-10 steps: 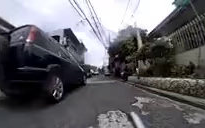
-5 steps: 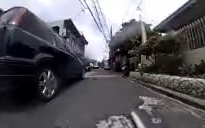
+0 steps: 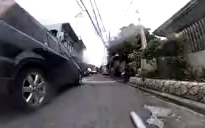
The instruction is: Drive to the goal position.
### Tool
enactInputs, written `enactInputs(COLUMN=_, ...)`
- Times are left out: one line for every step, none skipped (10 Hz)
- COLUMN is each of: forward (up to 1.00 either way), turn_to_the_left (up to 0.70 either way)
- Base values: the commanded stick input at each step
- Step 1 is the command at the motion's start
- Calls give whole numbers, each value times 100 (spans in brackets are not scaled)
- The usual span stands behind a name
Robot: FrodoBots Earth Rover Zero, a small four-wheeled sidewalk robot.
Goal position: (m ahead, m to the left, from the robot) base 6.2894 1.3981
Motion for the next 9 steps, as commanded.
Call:
enactInputs(forward=70, turn_to_the_left=0)
enactInputs(forward=70, turn_to_the_left=0)
enactInputs(forward=70, turn_to_the_left=0)
enactInputs(forward=70, turn_to_the_left=0)
enactInputs(forward=70, turn_to_the_left=0)
enactInputs(forward=70, turn_to_the_left=0)
enactInputs(forward=70, turn_to_the_left=0)
enactInputs(forward=70, turn_to_the_left=-3)
enactInputs(forward=70, turn_to_the_left=-29)
